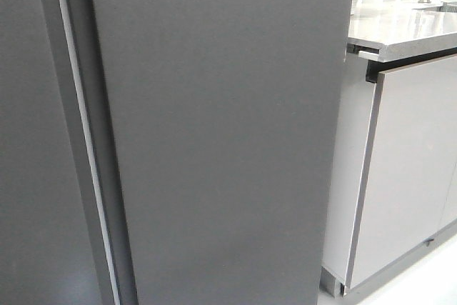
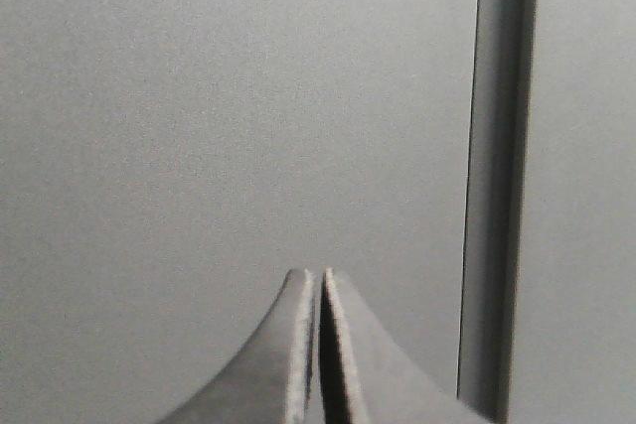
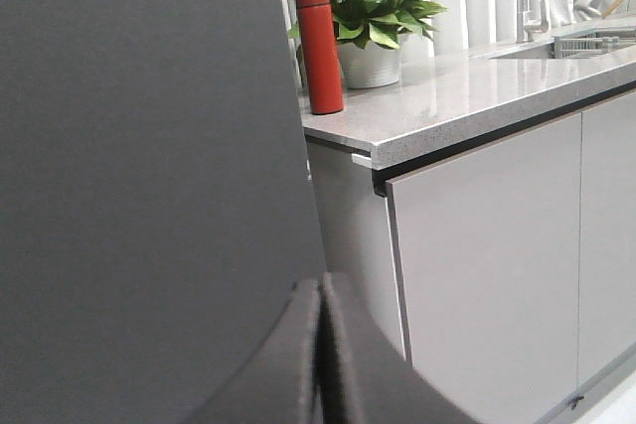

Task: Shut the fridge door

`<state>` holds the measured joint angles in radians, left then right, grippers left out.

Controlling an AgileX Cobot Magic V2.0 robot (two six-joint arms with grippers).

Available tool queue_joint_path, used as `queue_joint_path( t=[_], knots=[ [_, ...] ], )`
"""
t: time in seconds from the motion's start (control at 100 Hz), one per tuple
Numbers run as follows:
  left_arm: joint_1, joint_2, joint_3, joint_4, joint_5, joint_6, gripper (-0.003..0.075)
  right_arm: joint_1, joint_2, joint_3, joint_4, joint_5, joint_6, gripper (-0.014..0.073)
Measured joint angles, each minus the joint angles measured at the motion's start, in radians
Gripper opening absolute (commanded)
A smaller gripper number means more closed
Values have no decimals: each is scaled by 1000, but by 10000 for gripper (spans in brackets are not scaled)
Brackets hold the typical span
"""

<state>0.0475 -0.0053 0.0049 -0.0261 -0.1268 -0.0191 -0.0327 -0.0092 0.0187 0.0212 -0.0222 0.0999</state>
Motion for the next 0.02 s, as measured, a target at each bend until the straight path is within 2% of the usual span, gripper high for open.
queue_joint_path(
  t=[0.02],
  knots=[
    [0,0,0,0,0,0,-20,0,0,0,0,0,0,-46]
  ],
)
